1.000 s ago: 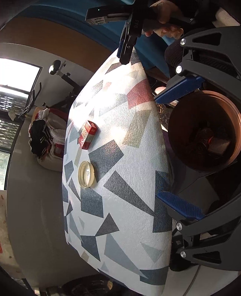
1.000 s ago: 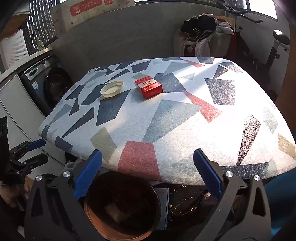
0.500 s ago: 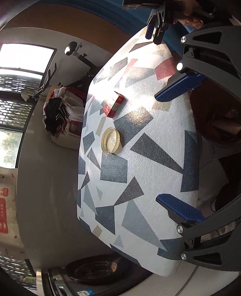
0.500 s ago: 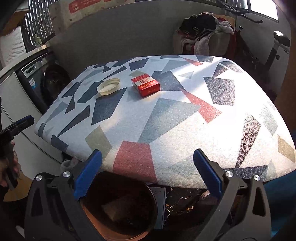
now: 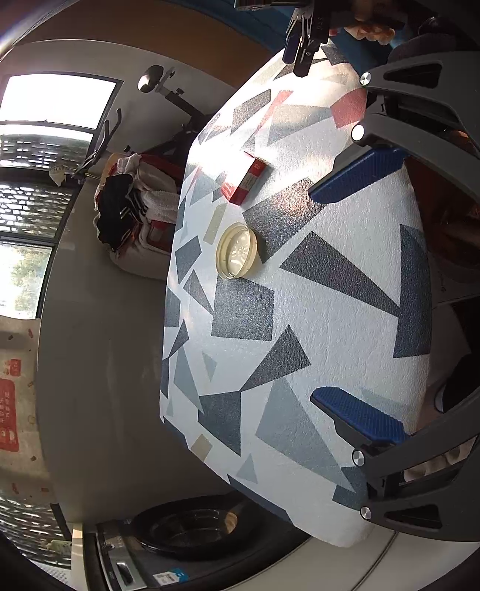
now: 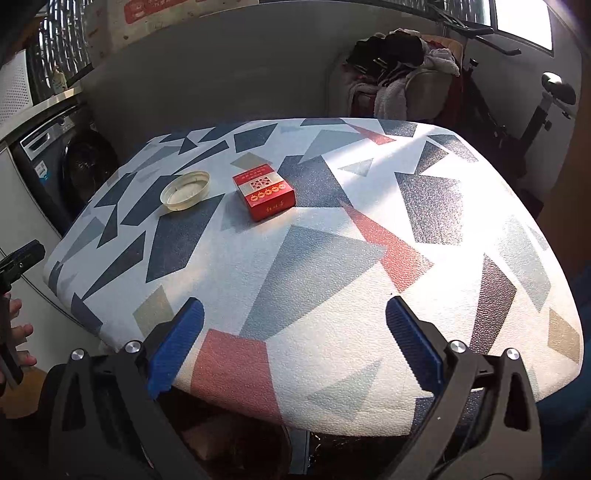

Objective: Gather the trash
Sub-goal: 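Raise both grippers from the bin back over the ironing board, then grasp the small red box with the right gripper while the left grasps the round lid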

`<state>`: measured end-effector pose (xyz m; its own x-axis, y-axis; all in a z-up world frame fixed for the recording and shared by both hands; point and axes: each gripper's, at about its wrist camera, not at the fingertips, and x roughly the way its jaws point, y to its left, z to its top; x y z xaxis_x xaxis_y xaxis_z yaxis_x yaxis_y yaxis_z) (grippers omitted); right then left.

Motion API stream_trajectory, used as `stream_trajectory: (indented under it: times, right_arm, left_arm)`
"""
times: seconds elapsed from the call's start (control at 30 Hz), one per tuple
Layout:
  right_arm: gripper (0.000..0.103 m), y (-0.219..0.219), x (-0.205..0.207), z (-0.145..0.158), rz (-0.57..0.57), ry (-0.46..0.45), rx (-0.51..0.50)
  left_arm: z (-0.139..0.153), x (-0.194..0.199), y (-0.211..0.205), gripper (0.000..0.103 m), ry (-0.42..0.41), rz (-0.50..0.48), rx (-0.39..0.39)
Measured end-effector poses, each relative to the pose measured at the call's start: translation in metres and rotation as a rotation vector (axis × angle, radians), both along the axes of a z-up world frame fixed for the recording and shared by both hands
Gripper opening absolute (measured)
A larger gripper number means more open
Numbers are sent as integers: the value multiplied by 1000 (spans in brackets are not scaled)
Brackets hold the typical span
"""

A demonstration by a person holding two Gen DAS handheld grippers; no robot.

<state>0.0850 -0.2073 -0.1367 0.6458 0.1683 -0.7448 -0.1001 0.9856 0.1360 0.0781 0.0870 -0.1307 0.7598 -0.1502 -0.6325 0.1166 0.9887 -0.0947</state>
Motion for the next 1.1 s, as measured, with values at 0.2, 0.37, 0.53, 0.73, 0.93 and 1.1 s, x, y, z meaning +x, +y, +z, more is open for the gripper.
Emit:
stream_trajectory:
  times: [0.2,0.37,0.53,0.73,0.93,1.1]
  right_arm:
    - [97,14,60,-5,76,12,-14]
    - [97,39,125,-14,183,38,-84]
    - [97,67,176,-35,260,101,-116]
    - [75,75,205,-61,232,186,-96]
    - [60,64,187,-47,239,102,-66]
    - [60,44,170,-38,195,53,-29]
  left_arm:
    - [-6,22,-2,97,-11,-23,6]
    - [-3,46,-9,97,-6,-80,-23]
    - [-8,83,-33,97,12,-200,-7]
    - [-27,137,-55,97,92,-275,-3]
    - [-46,183,-79,97,128,-319,71]
    - [-70,210,-112,97,190,-384,192]
